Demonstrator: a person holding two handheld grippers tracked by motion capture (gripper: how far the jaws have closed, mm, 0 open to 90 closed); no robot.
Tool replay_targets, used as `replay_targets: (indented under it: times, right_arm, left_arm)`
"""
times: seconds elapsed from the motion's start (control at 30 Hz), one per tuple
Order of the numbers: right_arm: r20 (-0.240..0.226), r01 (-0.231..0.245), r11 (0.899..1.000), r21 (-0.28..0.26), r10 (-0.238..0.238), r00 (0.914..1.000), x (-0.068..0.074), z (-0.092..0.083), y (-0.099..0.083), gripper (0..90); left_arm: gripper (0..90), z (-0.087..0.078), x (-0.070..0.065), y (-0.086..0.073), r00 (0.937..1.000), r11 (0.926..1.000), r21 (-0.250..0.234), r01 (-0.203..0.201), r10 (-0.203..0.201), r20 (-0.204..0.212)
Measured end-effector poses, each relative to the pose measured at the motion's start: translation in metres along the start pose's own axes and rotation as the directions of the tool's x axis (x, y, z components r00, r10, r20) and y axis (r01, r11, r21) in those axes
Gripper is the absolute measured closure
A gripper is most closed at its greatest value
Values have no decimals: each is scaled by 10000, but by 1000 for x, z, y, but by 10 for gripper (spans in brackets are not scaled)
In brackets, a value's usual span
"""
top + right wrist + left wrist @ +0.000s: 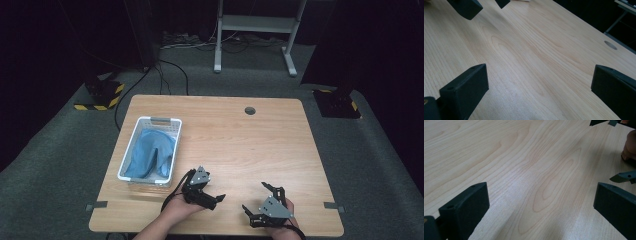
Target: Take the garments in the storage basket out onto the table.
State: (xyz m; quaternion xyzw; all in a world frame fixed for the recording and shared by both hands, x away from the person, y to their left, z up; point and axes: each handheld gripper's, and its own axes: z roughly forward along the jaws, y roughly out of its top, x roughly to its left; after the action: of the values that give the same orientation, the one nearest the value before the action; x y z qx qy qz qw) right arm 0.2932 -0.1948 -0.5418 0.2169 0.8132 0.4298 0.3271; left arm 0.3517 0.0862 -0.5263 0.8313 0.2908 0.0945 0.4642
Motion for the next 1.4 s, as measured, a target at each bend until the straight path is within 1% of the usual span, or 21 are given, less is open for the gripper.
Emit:
replay_targets:
  times: [0.1,0.13,0.33,0.4,0.53,0.63,0.77,0.87,1.03,1.1,1.17,1.2,1.3,1.4]
  right_arm:
    - [12,-19,10000,-38,19,10000,0,0,0,5]
    - [5,-17,10000,-76,17,10000,0,-1,0,5]
    - [1,-47,10000,-55,47,10000,-1,0,0,5]
    - [11,-20,10000,-42,20,10000,0,0,0,5]
    - [-17,-4,10000,-62,4,10000,0,-1,0,5]
    - [-50,37,9999,-94,-37,10000,0,-1,0,4]
    - [-72,24,9999,-138,-25,10000,0,-1,-1,5]
    - [-78,52,9998,-167,-53,10000,0,-1,-1,5]
    - [-108,110,9999,-13,-110,9999,0,-1,0,5]
    - [-87,107,9999,93,-106,9999,1,-1,0,6]
    - [-74,90,9999,80,-89,9999,1,-1,0,6]
    - [-60,56,10000,43,-56,10000,0,-1,-1,4]
    - [-44,-7,10000,35,7,10000,0,-2,-1,4]
    - [-38,54,10000,22,-53,10000,0,-2,-1,4]
  left_arm:
    - [5,0,0,1,9998,9999,-53,114,-113,157]
    - [5,-1,-1,2,9998,9999,-137,62,-60,166]
    - [5,-2,0,2,9999,10000,-90,14,-13,133]
    - [5,-2,-1,2,10000,10000,-54,-16,16,79]
    - [8,-2,-3,4,9996,9996,13,-268,268,-96]
    - [8,-3,-3,4,9995,9995,50,-296,297,-118]
    - [8,-4,-3,5,9991,9993,-44,-377,376,-189]
    - [8,-4,-4,5,9988,9990,3,-447,447,-172]
    - [8,-4,-4,5,9988,9989,57,-468,469,-141]
    - [8,-4,-4,6,9988,9990,11,-457,457,-155]
    - [8,-6,-5,7,9979,9981,-46,-606,605,-249]
    - [9,-7,-5,8,9975,9979,-136,-641,637,-294]
    - [8,-9,-6,10,9971,9975,-174,-685,679,-350]
    - [8,-11,-9,13,9960,9964,-266,-803,791,-420]
